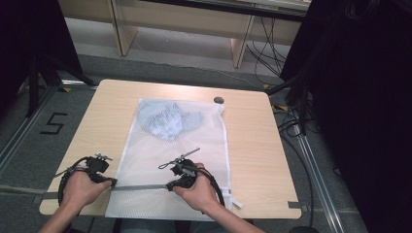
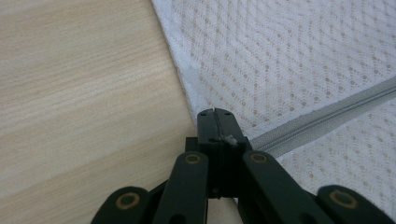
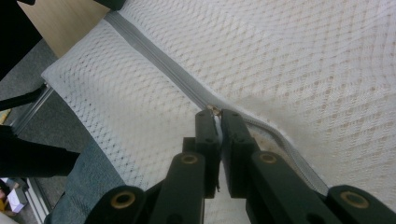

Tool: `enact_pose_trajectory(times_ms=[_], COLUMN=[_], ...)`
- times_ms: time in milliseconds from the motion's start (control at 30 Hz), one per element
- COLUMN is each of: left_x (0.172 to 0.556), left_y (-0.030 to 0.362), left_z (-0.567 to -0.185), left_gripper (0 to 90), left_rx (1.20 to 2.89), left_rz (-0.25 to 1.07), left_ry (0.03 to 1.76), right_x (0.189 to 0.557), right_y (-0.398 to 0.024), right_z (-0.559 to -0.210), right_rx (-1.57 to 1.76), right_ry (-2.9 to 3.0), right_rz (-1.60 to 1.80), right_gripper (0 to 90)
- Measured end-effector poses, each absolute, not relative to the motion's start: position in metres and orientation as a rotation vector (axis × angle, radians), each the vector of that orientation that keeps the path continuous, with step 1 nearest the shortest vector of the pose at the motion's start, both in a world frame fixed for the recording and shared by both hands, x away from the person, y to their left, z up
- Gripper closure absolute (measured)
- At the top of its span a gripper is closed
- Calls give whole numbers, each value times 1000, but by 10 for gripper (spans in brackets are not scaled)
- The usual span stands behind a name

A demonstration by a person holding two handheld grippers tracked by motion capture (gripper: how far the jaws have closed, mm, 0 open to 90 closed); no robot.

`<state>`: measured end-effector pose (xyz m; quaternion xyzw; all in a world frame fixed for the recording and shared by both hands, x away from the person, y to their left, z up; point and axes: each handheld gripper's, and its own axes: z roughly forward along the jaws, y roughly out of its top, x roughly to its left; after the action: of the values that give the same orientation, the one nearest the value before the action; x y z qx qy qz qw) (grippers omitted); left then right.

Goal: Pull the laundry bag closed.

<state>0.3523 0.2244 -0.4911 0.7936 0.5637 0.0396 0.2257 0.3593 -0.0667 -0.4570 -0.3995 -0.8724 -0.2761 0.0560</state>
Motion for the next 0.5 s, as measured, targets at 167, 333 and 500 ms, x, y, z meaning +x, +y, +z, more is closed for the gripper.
enact_pose_trajectory(times_ms=[167,333,500], left_x=[352,352,352], left_y=[225,225,224], left_z=[-491,-491,-491], left_gripper=[900,900,900], left_rx=[2191,2190,2187], left_rz=[107,109,109], left_ry=[1553,1553,1555], right_x=[359,359,358], right_y=[-68,-72,-74], right_z=[-457,-455,-456], right_rx=[-1224,-1240,-1242], right_ry=[-2644,-2634,-2635], right_rz=[-834,-829,-835], right_gripper=[870,870,870])
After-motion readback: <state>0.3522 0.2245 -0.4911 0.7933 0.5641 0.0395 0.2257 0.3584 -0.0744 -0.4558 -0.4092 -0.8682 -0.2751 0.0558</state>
